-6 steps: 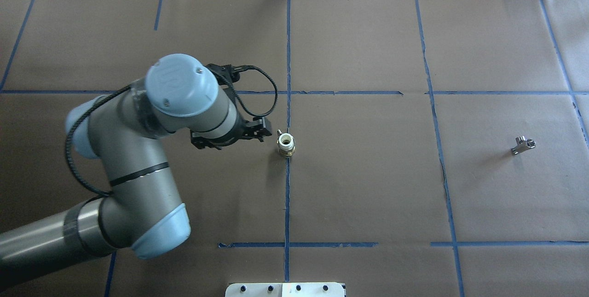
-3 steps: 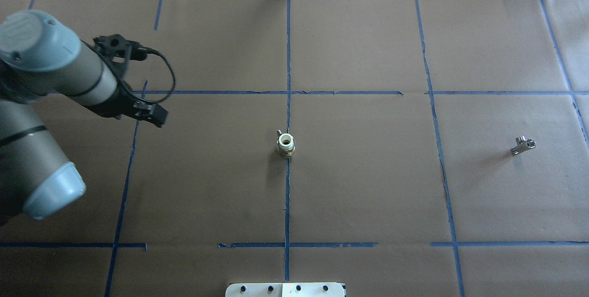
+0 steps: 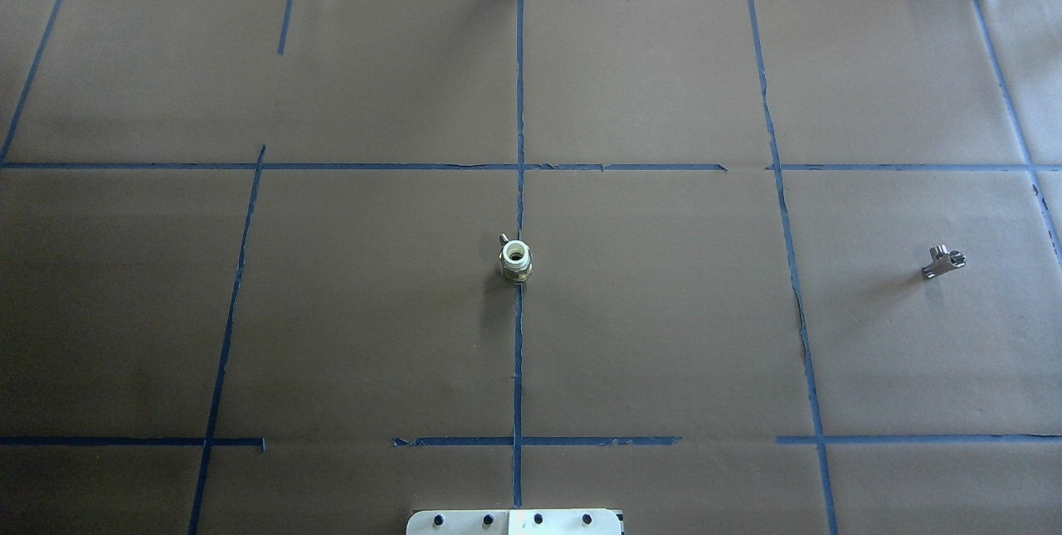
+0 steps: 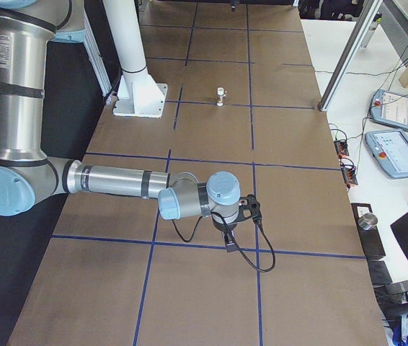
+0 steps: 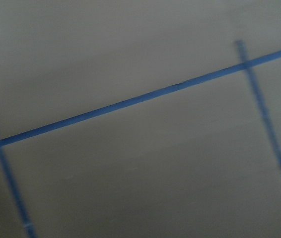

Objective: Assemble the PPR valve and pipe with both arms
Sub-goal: 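Lower the right gripper onto the chrome valve fitting and close it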

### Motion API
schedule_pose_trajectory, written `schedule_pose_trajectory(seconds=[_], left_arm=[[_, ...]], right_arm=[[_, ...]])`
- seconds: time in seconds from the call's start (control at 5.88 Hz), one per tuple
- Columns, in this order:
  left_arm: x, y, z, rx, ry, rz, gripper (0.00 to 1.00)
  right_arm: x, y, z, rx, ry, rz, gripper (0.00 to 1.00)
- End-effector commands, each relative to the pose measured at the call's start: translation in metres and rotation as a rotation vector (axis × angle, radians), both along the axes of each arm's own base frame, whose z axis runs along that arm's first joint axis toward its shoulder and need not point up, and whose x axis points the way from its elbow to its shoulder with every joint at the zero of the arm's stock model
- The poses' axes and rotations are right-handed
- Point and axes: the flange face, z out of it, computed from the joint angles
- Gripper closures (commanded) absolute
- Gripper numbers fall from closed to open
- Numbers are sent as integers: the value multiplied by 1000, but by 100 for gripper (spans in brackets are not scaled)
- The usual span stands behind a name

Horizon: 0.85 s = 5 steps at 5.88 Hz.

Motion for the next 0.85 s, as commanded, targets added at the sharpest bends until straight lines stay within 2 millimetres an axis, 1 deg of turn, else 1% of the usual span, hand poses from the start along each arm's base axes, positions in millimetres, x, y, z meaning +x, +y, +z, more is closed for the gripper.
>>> schedule_pose_trajectory(seconds=[0.0, 0.17, 0.34, 0.51, 0.68], left_arm=[[-103, 43, 94, -29, 15, -43, 0], [-108, 66, 106, -79, 17, -80, 0], [-108, 66, 107, -90, 18, -92, 0], [-108, 65, 105, -88, 18, -93, 0], [-108, 66, 107, -91, 18, -93, 0]], right_arm=[[-28, -10, -60, -17, -41, 61, 0], [-73, -8, -80, -84, -59, 70, 0], [-119, 0, -89, -85, -46, 99, 0], [-154, 17, -83, -106, -52, 187, 0], [-169, 35, -66, -150, -38, 247, 0]])
